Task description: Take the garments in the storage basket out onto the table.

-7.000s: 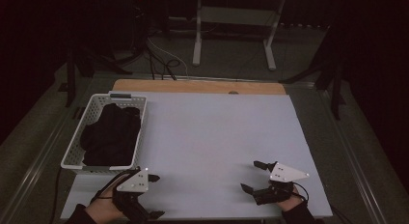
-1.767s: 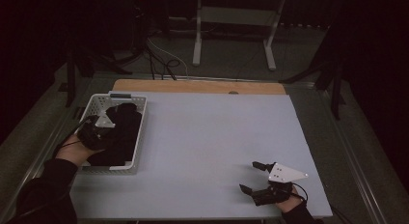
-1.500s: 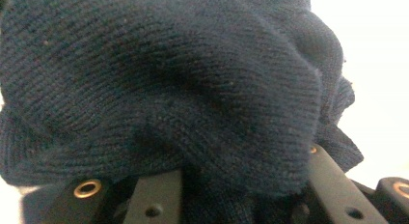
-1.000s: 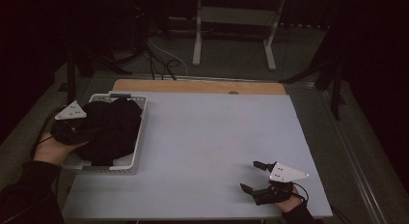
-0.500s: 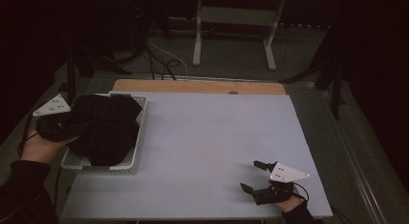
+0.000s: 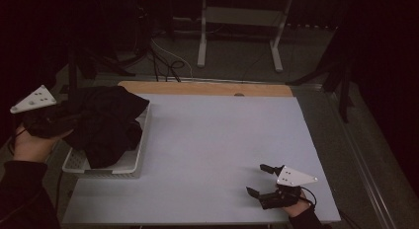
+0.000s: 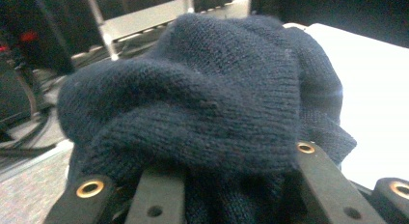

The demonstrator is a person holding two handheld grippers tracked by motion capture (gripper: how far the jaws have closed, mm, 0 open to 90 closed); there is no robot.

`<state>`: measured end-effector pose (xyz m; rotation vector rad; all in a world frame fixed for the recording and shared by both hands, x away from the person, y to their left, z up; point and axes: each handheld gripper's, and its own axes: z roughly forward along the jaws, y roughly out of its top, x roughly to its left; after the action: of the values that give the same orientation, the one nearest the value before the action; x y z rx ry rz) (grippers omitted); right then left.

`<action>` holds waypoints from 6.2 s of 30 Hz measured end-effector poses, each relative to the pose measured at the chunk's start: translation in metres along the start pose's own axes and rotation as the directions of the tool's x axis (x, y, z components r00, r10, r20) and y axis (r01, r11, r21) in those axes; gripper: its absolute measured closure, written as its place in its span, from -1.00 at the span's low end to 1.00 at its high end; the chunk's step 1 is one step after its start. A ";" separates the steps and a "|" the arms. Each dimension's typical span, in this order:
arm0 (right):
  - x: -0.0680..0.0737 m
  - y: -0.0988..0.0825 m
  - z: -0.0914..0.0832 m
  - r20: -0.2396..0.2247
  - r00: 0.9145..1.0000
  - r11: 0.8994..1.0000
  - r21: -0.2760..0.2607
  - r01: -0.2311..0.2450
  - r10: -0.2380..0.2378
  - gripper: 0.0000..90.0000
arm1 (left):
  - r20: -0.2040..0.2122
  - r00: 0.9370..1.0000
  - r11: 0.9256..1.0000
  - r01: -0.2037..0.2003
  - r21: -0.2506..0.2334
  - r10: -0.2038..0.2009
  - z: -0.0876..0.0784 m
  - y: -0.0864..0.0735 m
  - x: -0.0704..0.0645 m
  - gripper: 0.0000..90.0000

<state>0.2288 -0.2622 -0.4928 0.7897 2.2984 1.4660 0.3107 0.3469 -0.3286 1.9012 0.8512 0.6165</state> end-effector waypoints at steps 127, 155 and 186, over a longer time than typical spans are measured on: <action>-0.003 0.002 -0.006 0.001 1.000 0.999 -0.037 -0.007 0.007 -0.78 | 0.455 0.889 0.998 -0.055 -0.006 0.052 0.300 0.068 -0.191 -0.06; -0.003 0.002 -0.006 0.015 1.000 0.999 -0.040 -0.012 0.012 -0.78 | 0.462 0.885 0.995 -0.088 0.037 0.061 0.241 0.064 -0.193 -1.00; -0.001 0.000 -0.003 0.020 1.000 1.000 -0.020 -0.003 0.004 -0.78 | 0.456 0.889 0.990 -0.098 0.097 0.043 0.190 -0.015 -0.211 -1.00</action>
<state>0.2282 -0.2650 -0.4912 0.7994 2.2658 1.4733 0.3074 0.0848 -0.4396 2.0747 0.5238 0.1462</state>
